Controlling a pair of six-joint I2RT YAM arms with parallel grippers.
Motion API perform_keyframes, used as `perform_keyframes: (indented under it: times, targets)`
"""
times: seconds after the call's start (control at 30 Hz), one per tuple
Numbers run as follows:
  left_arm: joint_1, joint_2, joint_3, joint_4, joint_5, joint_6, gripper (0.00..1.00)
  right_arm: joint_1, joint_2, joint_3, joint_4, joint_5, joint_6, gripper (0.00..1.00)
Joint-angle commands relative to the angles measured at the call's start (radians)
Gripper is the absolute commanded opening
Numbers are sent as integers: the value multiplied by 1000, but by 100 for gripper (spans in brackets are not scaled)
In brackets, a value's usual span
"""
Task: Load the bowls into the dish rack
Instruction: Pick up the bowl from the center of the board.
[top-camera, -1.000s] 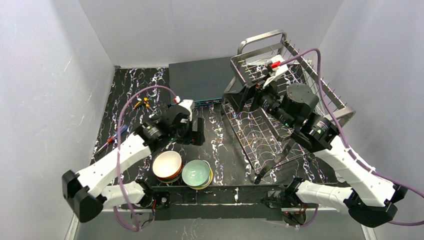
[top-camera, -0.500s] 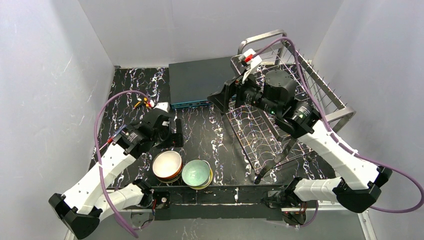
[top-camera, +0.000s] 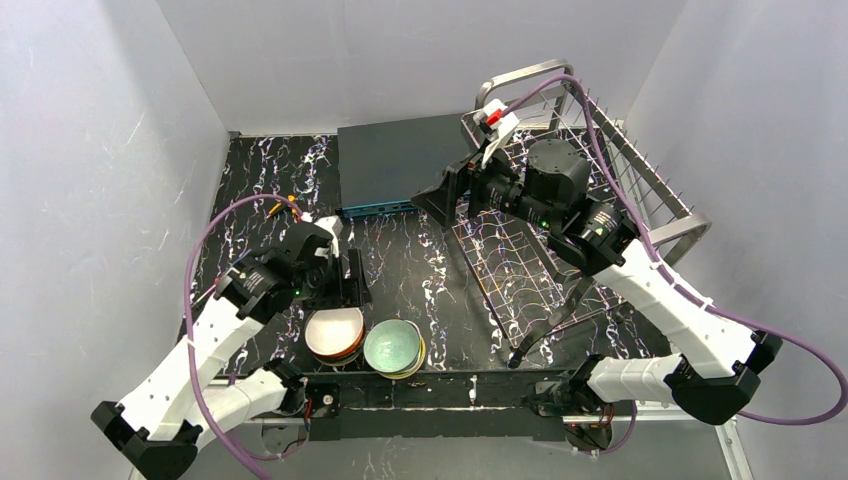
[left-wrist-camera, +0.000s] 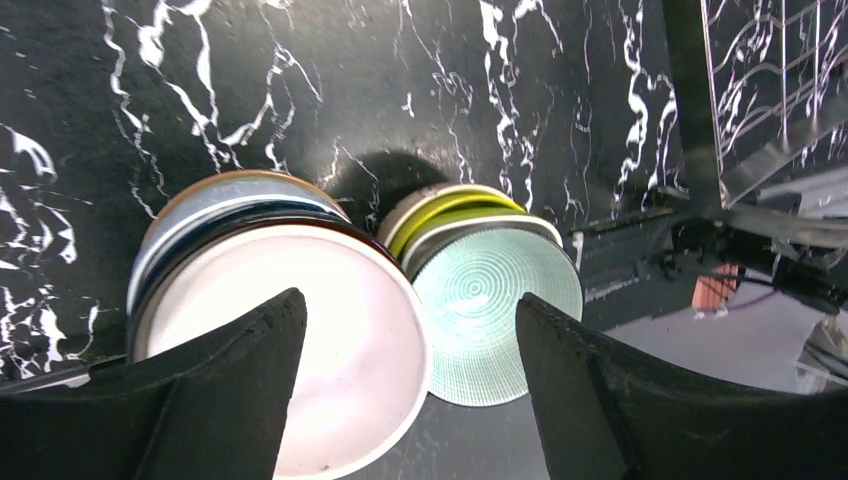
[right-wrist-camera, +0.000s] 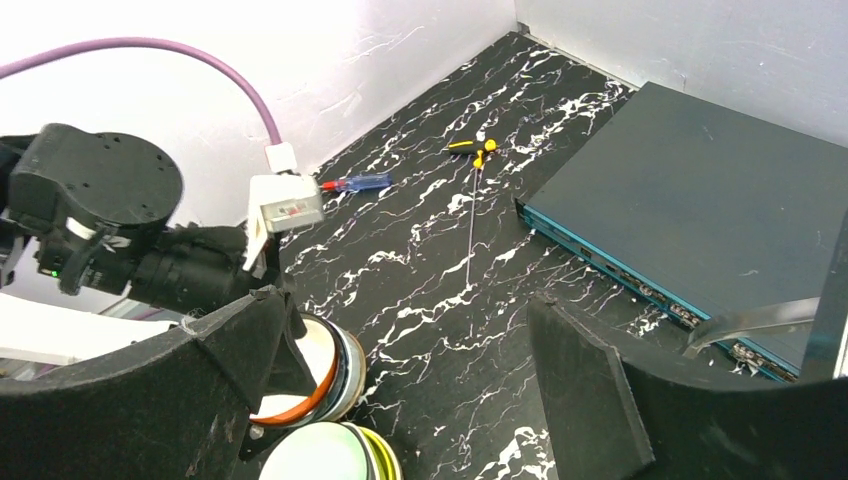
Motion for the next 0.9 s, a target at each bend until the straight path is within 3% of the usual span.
perform_keyframes:
  times: [0.0, 0.73, 0.87]
  targets:
    - [3, 43, -17, -31, 132, 22, 71, 0, -16, -6, 61, -17, 20, 99]
    - [-83, 248, 19, -109, 145, 63, 30, 0, -52, -54, 79, 37, 36, 99]
    - [-104, 266, 54, -139, 118, 62, 16, 0, -58, -59, 81, 47, 36, 99]
